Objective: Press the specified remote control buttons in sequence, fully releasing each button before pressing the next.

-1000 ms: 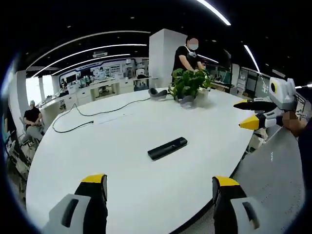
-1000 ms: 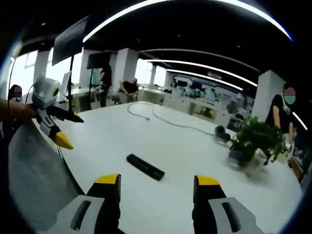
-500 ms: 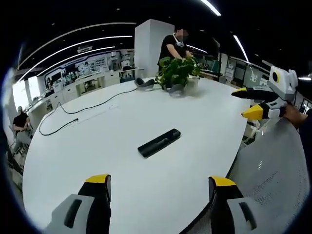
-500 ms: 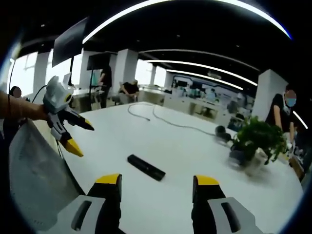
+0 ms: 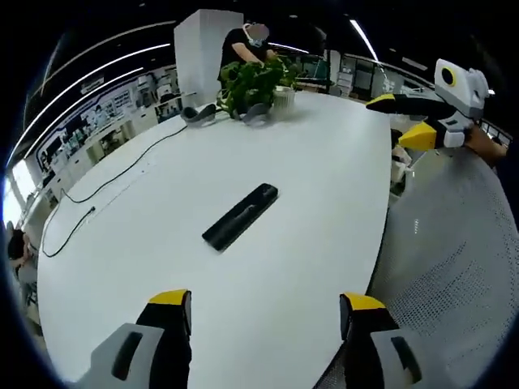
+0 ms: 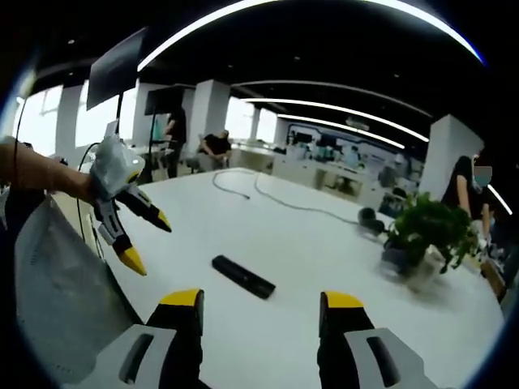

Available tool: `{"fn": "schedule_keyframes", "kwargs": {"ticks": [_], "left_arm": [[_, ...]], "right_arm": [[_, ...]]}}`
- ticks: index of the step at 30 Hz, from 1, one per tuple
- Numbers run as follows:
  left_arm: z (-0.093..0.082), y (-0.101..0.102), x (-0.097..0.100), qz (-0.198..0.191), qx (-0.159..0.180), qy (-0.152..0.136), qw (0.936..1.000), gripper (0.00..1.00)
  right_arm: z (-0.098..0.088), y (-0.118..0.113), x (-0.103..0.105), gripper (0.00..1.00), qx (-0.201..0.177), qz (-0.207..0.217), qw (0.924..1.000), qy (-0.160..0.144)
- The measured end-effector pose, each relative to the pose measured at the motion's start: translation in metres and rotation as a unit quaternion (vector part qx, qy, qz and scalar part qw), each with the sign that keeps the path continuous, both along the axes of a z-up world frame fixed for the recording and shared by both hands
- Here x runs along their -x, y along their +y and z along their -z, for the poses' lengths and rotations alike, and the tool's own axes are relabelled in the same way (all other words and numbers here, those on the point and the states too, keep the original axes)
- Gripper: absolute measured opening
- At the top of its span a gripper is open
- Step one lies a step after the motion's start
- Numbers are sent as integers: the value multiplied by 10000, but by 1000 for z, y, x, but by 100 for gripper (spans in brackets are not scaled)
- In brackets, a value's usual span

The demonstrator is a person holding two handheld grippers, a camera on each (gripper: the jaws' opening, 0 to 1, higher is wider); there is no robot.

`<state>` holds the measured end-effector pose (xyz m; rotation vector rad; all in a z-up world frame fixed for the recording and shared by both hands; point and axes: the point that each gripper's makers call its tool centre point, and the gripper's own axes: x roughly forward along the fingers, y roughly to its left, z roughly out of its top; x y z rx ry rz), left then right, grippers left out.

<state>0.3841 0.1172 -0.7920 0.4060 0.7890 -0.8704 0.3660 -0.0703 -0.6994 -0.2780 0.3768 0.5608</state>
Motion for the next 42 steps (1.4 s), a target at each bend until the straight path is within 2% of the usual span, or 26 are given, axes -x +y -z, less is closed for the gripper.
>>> {"fn": "schedule_keyframes", "kwargs": {"ticks": [9,12,15,18,27,42], "left_arm": [[9,-17,-20,449,-112,176,9988,76],[10,-23,-25,470,-3,301,9984,75],[10,-28,-28,381,184,411,9983,74],[11,-37,-32,196,522,603,9966,73],[17,-45,-52,-109,897,796,9927,70],[27,-47,-73,94,673,788,9946,69]], "right_arm": [[1,-2,0,54,8,35,10000,16],[1,-3,0,54,2,56,10000,40],[2,-3,0,53,3,70,10000,43],[2,-4,0,52,35,80,10000,47],[3,-3,0,52,32,51,9999,81],[7,-4,0,48,93,60,9998,145]]}}
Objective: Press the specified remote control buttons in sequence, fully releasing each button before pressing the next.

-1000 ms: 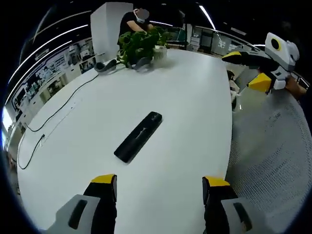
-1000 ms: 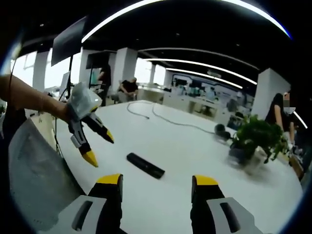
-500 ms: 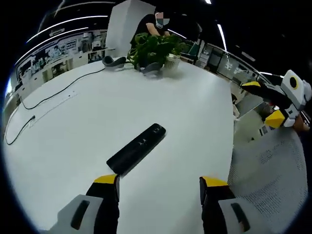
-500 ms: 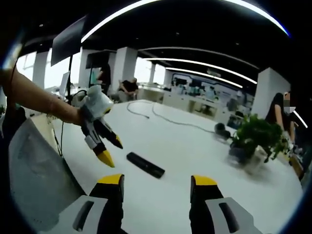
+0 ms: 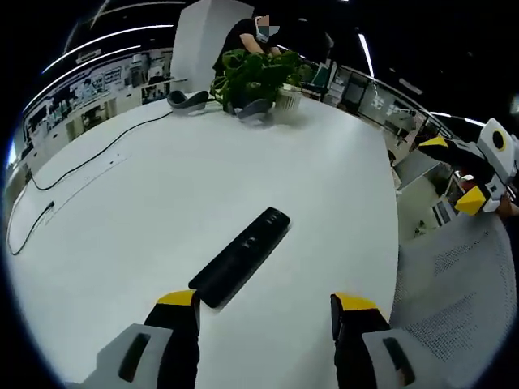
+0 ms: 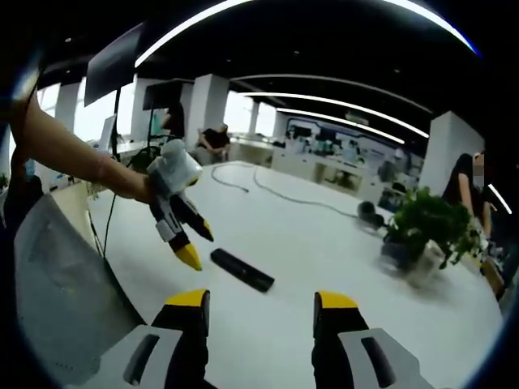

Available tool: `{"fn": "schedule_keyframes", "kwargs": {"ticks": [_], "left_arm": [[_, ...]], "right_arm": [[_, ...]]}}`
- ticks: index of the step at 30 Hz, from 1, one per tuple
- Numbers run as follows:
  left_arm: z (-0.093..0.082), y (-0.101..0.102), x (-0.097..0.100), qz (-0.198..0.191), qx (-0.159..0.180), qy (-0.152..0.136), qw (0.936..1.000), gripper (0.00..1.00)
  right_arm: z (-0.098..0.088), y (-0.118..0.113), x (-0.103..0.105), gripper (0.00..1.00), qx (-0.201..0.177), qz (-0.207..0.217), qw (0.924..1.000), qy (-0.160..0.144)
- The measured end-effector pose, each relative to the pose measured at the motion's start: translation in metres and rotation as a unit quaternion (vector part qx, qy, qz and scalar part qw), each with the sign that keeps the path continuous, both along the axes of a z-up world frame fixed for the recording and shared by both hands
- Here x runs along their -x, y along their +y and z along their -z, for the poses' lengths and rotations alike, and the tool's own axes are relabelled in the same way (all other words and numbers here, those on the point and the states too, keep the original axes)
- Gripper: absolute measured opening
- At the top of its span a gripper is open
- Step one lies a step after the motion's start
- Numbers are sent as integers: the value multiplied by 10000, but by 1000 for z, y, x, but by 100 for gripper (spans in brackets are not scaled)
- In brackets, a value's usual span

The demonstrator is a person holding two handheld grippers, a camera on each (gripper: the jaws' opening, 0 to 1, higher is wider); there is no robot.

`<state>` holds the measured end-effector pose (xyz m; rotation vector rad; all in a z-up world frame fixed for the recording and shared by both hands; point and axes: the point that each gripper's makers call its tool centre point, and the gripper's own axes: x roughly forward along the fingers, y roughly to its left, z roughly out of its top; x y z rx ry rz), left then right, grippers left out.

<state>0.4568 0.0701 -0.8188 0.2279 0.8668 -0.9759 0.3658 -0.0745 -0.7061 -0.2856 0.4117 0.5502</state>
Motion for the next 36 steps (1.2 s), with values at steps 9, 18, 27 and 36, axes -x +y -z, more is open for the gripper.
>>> {"fn": "schedule_keyframes", "kwargs": {"ticks": [9,18,27,36], "left_arm": [[10,-5,-6,125,-48,88,9999,68],[20,-9,-11,232,-109,179,9995,68],[28,-13,-22,243,-104,218,9994,68],[36,-17,-32,362,-196,259,9988,68]], "right_arm": [[2,-1,0,47,16,31,10000,54],[5,-1,0,45,79,19,9999,106],[7,-3,0,43,94,58,9998,152],[10,-3,1,43,109,32,9997,216]]}}
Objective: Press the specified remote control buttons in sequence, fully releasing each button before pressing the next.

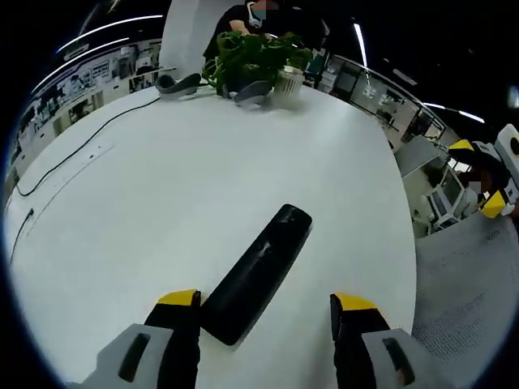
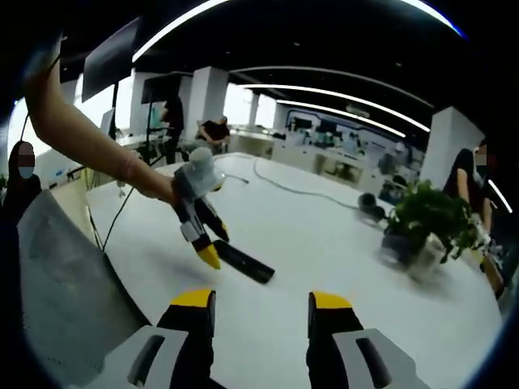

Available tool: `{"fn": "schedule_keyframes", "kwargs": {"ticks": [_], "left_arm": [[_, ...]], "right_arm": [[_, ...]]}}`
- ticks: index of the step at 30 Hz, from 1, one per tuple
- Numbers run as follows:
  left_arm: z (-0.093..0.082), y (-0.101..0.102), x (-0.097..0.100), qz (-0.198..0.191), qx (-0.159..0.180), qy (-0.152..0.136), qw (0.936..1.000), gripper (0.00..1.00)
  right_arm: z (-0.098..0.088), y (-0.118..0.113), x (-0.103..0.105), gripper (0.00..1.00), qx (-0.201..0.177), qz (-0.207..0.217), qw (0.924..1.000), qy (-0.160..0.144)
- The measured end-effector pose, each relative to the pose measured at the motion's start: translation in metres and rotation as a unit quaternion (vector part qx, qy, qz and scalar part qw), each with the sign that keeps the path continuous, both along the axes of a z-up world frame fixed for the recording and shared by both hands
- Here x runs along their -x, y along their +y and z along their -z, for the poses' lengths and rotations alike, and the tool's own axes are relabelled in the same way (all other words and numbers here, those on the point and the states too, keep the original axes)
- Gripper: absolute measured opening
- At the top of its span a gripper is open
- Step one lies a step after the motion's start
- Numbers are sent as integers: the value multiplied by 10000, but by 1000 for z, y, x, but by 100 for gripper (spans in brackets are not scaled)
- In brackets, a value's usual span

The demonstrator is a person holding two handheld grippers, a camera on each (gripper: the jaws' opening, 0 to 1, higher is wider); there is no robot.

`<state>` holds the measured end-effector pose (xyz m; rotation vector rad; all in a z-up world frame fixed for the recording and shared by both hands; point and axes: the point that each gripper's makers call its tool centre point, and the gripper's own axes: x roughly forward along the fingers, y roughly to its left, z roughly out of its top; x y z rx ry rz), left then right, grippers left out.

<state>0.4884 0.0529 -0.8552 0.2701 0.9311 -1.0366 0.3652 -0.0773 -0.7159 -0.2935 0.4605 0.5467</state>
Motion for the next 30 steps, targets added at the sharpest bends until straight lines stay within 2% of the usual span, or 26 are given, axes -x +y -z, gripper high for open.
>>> {"fn": "schedule_keyframes", "kwargs": {"ticks": [8,11,14,17,18,20,25,30], "left_arm": [[4,-5,-3,204,-158,-168,9995,66],[6,-3,-7,299,-321,-310,9986,61],[8,1,-10,471,-519,-521,9962,54],[11,3,-8,725,-718,-720,9922,53],[12,4,-8,880,-845,-835,9890,54],[11,2,-7,785,-764,-716,9914,52],[11,2,-8,794,-762,-750,9911,50],[10,2,-10,759,-770,-761,9912,41]], "right_arm": [[0,1,1,42,28,-36,10000,7],[0,2,1,41,29,-46,10000,14],[1,2,2,41,33,-53,10000,14],[1,2,2,41,36,-64,10000,24],[1,3,2,41,38,-71,10000,19],[1,3,2,41,39,-84,10000,21],[1,4,2,40,53,-112,9999,19],[1,4,2,40,69,-121,9999,10]]}}
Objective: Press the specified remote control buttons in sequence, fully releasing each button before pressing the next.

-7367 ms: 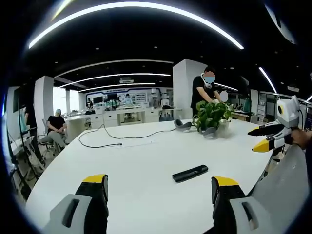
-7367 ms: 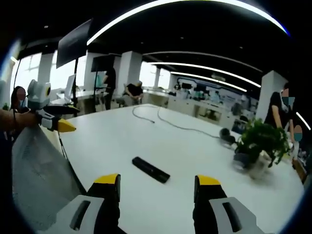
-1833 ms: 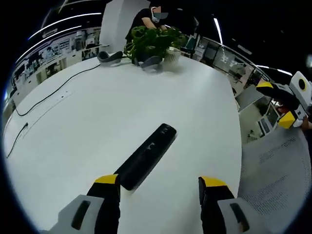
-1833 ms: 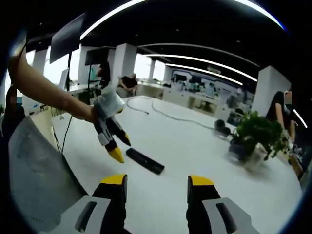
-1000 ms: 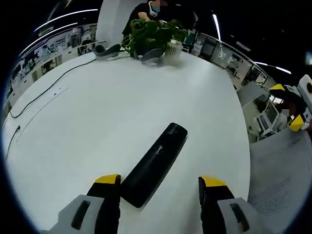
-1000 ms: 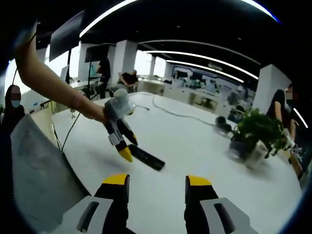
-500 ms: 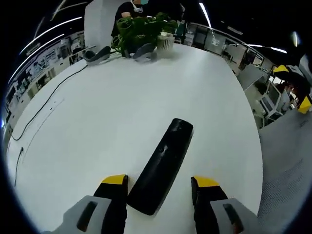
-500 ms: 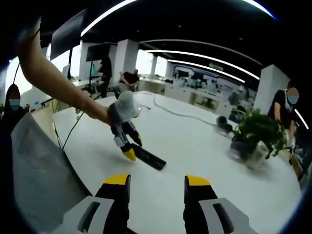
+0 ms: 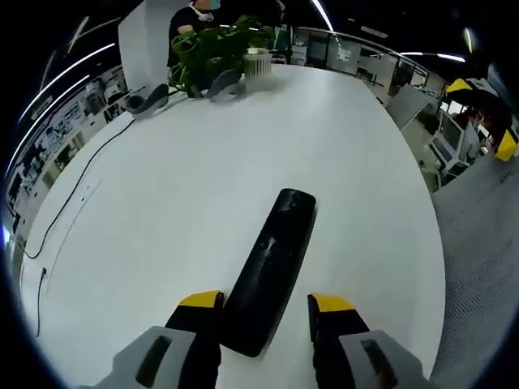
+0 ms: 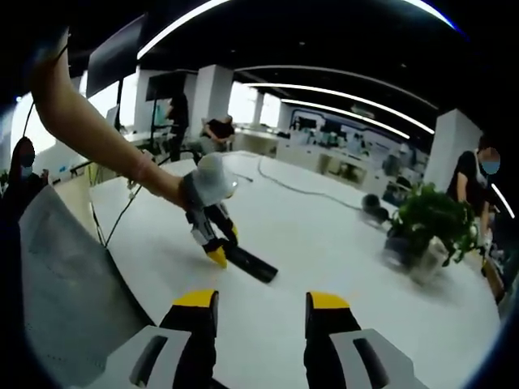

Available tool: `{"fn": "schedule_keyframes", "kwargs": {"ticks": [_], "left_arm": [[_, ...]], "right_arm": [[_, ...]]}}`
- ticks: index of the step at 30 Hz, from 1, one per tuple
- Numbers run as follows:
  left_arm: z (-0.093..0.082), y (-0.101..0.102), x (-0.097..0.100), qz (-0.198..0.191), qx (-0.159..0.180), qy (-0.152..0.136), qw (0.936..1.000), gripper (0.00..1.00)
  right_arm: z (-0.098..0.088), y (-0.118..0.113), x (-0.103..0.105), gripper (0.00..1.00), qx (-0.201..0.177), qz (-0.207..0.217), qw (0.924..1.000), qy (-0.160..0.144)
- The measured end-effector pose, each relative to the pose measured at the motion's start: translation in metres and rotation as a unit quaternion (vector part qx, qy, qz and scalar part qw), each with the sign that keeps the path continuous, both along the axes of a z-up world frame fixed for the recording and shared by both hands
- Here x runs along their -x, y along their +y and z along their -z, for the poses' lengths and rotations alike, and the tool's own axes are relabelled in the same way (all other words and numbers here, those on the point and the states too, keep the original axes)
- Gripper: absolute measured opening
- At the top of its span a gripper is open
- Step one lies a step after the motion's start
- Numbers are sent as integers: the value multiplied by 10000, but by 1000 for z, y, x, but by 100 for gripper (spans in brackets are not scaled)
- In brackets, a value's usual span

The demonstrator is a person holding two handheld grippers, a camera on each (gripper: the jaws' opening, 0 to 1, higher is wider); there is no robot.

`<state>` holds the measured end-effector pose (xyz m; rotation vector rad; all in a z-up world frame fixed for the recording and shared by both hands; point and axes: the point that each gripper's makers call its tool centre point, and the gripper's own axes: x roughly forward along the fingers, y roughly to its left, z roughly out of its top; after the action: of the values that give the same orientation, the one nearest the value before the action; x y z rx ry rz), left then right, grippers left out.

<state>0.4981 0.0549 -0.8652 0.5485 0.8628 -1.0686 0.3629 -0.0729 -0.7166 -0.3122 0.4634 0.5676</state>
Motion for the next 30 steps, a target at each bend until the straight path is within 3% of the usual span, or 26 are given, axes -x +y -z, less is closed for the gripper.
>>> {"fn": "schedule_keyframes", "kwargs": {"ticks": [3,11,30], "left_arm": [[0,2,-4,-32,-86,-4,10000,31],[0,2,2,146,-141,-25,9998,26],[0,7,39,427,-270,18,9987,25]], "right_arm": [[0,0,0,39,5,-3,10000,-9],[-1,-1,-1,38,-8,18,10000,-14],[0,2,1,36,16,-71,10000,5]]}}
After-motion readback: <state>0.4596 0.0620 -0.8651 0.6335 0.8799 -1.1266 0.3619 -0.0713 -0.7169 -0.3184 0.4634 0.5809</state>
